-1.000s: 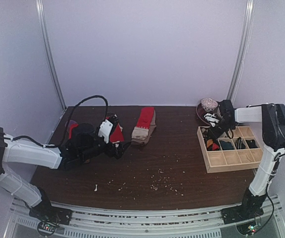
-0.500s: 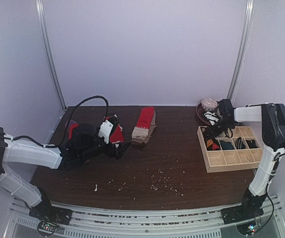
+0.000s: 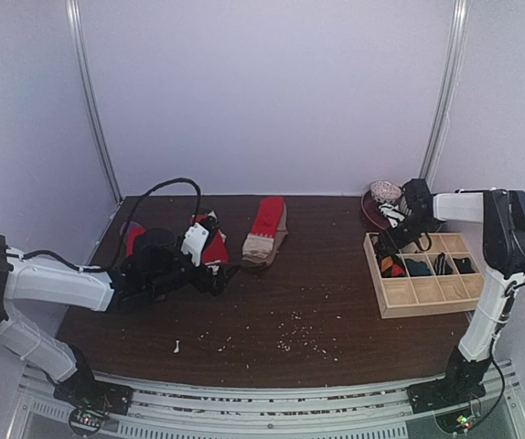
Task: Roll the socks
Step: Place a pair of socks in the storage box, then reset both arms
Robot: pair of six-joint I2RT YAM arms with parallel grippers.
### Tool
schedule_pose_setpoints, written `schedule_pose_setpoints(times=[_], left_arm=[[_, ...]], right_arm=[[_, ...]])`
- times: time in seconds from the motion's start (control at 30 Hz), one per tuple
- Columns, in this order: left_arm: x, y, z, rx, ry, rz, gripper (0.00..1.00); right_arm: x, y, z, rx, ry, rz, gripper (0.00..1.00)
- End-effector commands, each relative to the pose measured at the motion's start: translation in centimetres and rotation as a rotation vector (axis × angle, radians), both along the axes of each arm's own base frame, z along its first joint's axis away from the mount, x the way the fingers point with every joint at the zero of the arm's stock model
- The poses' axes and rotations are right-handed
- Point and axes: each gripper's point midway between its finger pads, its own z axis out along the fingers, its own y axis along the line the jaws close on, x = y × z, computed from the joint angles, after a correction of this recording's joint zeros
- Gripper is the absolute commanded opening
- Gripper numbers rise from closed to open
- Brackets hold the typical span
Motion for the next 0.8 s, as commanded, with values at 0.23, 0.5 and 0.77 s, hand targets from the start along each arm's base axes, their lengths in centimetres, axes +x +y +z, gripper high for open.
schedule_pose_setpoints(times=[0.23,0.5,0.77], left_arm=[[0.5,0.0,2.5,-0.031,-0.046,0.022,0.98],[0.7,-0.1,2.2,-0.030,-0.035,0.025,0.98],[0.6,0.0,1.9,-0.022,-0.029,0.026,0.98]], right_arm=[[-0.5,-0.3,5.9,0.078,-0.079,-0.056,0.62],[-1.3,0.2,4.8,0.122,-0.061,-0.080,0.30],[-2.4,-0.6,-0.9,0.092,0.072,-0.139,0.24]])
